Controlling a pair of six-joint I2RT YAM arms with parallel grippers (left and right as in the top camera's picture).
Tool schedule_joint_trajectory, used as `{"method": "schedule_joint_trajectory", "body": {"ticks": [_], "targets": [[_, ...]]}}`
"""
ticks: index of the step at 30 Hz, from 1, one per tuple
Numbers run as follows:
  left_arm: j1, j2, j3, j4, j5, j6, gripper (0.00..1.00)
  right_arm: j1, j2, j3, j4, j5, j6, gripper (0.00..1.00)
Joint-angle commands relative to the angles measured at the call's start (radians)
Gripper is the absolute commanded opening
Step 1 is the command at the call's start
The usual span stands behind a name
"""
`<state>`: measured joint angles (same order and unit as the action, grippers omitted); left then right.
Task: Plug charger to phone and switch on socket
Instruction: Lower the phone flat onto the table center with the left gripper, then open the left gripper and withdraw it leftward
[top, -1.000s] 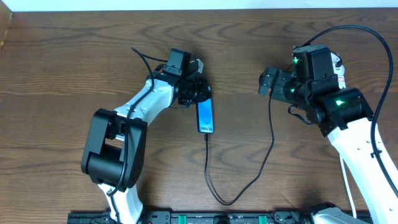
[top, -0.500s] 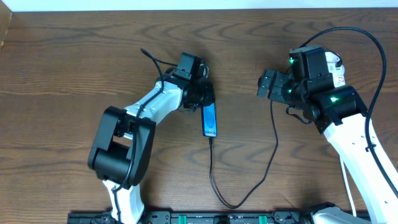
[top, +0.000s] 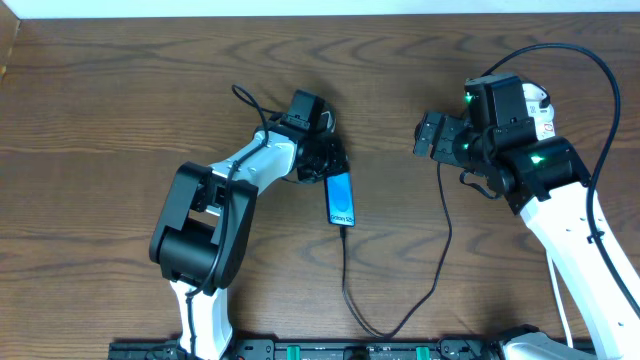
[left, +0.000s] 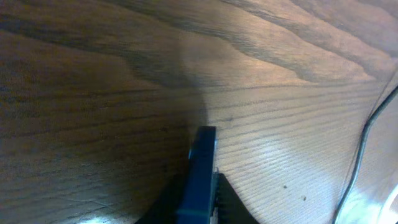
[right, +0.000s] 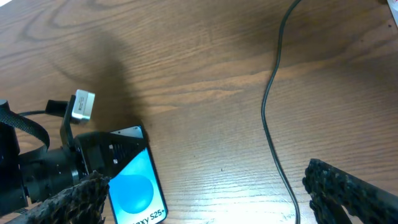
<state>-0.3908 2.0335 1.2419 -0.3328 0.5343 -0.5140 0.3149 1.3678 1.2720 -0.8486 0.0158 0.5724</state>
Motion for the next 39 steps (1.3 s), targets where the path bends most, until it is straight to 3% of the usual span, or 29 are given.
{"method": "schedule_joint_trajectory", "body": {"ticks": [1, 5, 15, 26, 30, 34, 36, 39], "targets": [[-0.003, 0.017, 0.011, -0.007, 0.004, 0.004, 0.34, -0.006, 0.007, -0.006, -0.001, 0.012, -0.013, 0.99], [-0.003, 0.017, 0.011, -0.007, 0.003, 0.004, 0.54, -0.006, 0.007, -0.006, -0.001, 0.012, -0.013, 0.99], [-0.003, 0.017, 0.011, -0.053, -0.092, 0.005, 0.8, -0.006, 0.007, -0.006, -0.001, 0.012, -0.013, 0.99], [0.069, 0.006, 0.013, -0.15, -0.135, 0.008, 0.83, -0.006, 0.007, -0.006, -0.001, 0.012, -0.013, 0.99], [0.131, -0.045, 0.014, -0.216, -0.136, 0.089, 0.84, -0.006, 0.007, -0.006, 0.0, 0.012, -0.013, 0.99], [0.196, -0.176, 0.026, -0.323, -0.224, 0.193, 0.87, -0.006, 0.007, -0.006, 0.0, 0.013, -0.013, 0.99], [0.212, -0.294, 0.037, -0.41, -0.302, 0.301, 0.87, -0.006, 0.007, -0.006, 0.001, 0.02, -0.013, 0.99], [0.213, -0.486, 0.038, -0.503, -0.449, 0.342, 0.88, -0.006, 0.007, -0.006, 0.011, 0.02, -0.012, 0.99]]}}
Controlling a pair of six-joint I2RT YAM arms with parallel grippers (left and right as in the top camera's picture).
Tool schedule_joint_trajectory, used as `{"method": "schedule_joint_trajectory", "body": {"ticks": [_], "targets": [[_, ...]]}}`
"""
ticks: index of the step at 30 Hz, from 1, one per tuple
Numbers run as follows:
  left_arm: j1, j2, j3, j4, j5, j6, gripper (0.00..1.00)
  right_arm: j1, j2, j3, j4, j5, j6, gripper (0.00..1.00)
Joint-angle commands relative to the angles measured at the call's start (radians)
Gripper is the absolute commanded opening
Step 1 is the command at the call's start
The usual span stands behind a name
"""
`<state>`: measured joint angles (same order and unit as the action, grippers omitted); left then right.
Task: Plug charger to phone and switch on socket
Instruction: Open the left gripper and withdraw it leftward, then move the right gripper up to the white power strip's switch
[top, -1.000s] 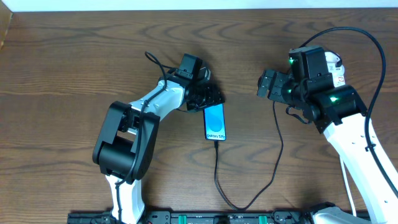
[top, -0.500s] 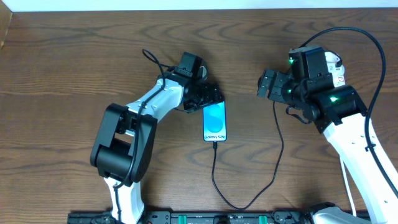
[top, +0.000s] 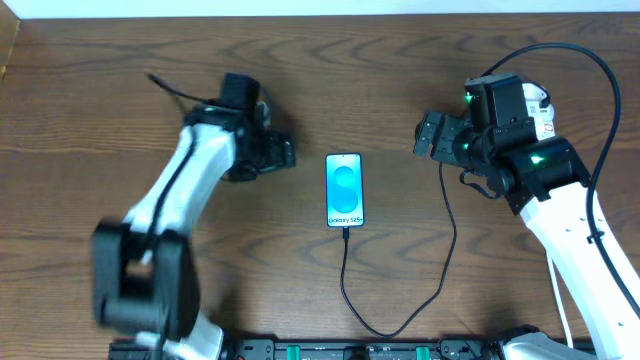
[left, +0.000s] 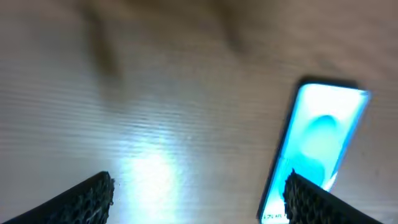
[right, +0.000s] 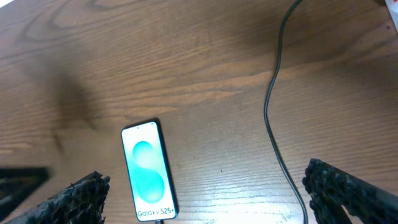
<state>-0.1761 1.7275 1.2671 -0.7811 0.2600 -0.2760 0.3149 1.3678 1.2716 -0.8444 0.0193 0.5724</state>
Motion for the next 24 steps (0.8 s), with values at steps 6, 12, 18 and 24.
{"method": "schedule_joint_trajectory", "body": {"ticks": [6, 12, 18, 24], "targets": [[-0.002, -0.403, 0.013, -0.068, -0.187, 0.103, 0.88, -0.006, 0.007, -0.006, 0.005, 0.016, -0.013, 0.99], [-0.002, -0.518, 0.013, -0.068, -0.187, 0.103, 0.88, -0.006, 0.007, -0.006, -0.006, 0.011, -0.013, 0.99], [-0.002, -0.533, 0.013, -0.071, -0.187, 0.103, 0.89, -0.006, 0.007, -0.006, -0.005, 0.001, -0.012, 0.99], [-0.002, -0.533, 0.013, -0.071, -0.187, 0.103, 0.89, -0.007, 0.004, -0.006, -0.019, -0.058, -0.013, 0.99]]}}
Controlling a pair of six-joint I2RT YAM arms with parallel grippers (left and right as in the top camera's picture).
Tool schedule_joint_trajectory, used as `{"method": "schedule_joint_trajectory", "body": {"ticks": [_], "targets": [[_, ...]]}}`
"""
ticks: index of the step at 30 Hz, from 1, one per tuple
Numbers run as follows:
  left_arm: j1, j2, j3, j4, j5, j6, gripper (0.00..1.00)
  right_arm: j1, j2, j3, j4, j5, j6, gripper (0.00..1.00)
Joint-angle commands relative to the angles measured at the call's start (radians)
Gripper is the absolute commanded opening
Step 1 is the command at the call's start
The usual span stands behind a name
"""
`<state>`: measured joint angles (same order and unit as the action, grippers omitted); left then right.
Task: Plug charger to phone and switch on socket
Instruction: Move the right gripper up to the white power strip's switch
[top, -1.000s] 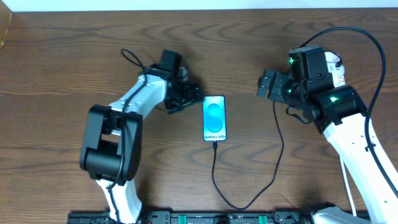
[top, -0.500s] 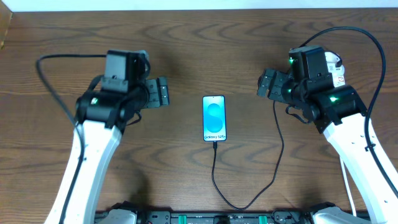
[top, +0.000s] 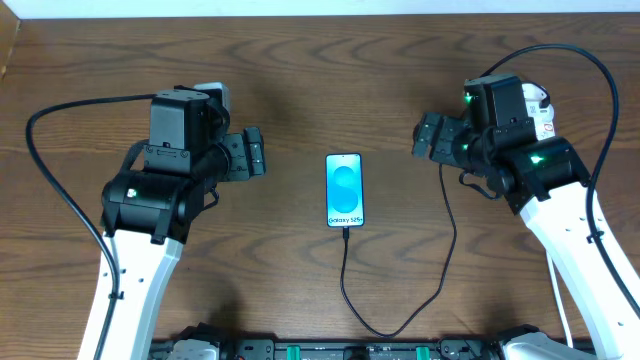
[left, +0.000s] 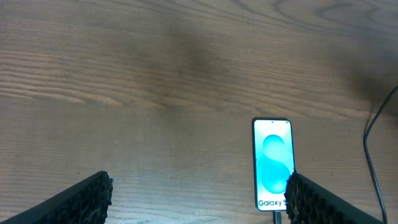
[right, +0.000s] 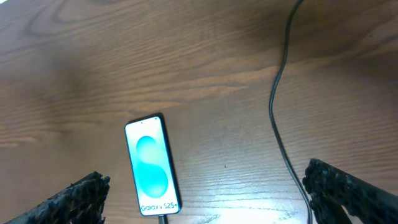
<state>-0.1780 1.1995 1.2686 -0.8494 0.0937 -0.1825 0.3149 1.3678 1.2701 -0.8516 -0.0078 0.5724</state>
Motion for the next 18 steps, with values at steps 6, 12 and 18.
{"method": "schedule_joint_trajectory", "body": {"ticks": [6, 12, 18], "targets": [[0.0, -0.005, 0.011, -0.003, -0.02, 0.01, 0.89, -0.01, -0.005, 0.019, -0.05, -0.133, -0.144, 0.99], [0.0, -0.005, 0.011, -0.003, -0.02, 0.01, 0.89, -0.125, -0.005, 0.182, -0.224, -0.134, -0.216, 0.99], [0.0, -0.005, 0.011, -0.003, -0.02, 0.01, 0.89, -0.294, -0.004, 0.404, -0.407, -0.134, -0.33, 0.99]]}}
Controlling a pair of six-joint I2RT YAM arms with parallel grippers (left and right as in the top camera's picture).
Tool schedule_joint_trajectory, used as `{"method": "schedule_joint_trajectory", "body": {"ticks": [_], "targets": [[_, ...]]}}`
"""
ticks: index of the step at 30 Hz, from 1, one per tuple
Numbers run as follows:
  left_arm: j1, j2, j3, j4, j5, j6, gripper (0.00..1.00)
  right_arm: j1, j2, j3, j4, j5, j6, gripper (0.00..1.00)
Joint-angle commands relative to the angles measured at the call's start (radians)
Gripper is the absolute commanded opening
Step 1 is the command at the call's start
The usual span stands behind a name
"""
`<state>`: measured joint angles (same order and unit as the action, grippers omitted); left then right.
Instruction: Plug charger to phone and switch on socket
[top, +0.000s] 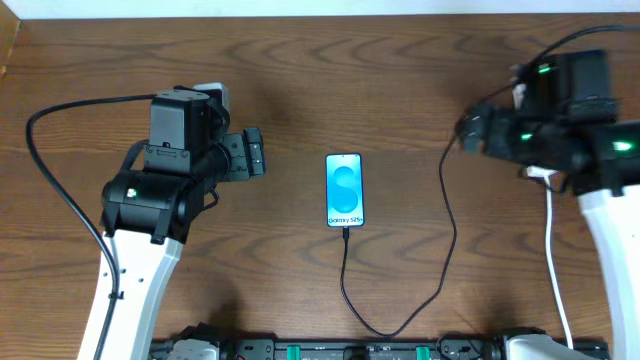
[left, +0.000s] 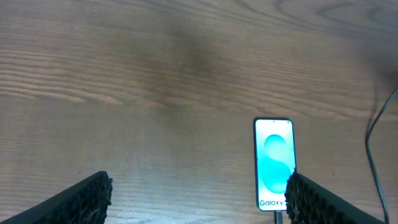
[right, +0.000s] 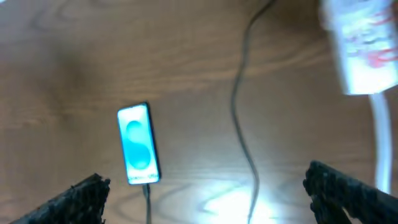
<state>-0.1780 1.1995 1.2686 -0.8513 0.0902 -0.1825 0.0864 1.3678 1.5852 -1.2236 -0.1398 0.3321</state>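
The phone (top: 345, 190) lies flat mid-table with its screen lit, also seen as the phone (left: 273, 163) and the phone (right: 138, 144). A black charger cable (top: 446, 225) is plugged into its near end and loops round to the right. The white socket (right: 360, 50) shows only in the right wrist view, at the top right; in the overhead view the right arm hides it. My left gripper (top: 250, 155) stands open left of the phone, its fingers (left: 78, 199) empty. My right gripper (top: 472, 130) is open above the cable, its fingers (right: 348, 193) empty.
A white cord (top: 550, 250) runs from under the right arm to the table's near edge. The black cable (right: 239, 106) crosses the wood between phone and socket. The table's far edge (top: 320, 14) lies behind both arms.
My right arm has moved to the right and higher, so the white socket now shows in its wrist view and the phone looks smaller. The left arm and the phone have not moved.
At first my left gripper was shut on the phone, tilted on its edge, with the cable at its near end. Then the phone lay flat and lit, and the left gripper was open to its left. The left arm then stood back; now the right arm is further right.
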Motion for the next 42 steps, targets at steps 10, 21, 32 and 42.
{"method": "schedule_joint_trajectory", "body": {"ticks": [10, 21, 32, 42], "targets": [[0.0, -0.005, 0.011, -0.001, -0.017, 0.01, 0.89, -0.315, 0.102, 0.329, -0.204, -0.002, -0.215, 0.99], [0.0, -0.005, 0.011, -0.001, -0.017, 0.01, 0.89, -0.486, 0.435, 0.497, -0.281, -0.155, -0.397, 0.99], [0.0, -0.005, 0.011, -0.001, -0.017, 0.01, 0.89, -0.528, 0.723, 0.497, -0.18, -0.211, -0.599, 0.99], [0.0, -0.005, 0.011, -0.001, -0.017, 0.01, 0.89, -0.522, 0.945, 0.497, -0.074, -0.211, -0.592, 0.99]]}}
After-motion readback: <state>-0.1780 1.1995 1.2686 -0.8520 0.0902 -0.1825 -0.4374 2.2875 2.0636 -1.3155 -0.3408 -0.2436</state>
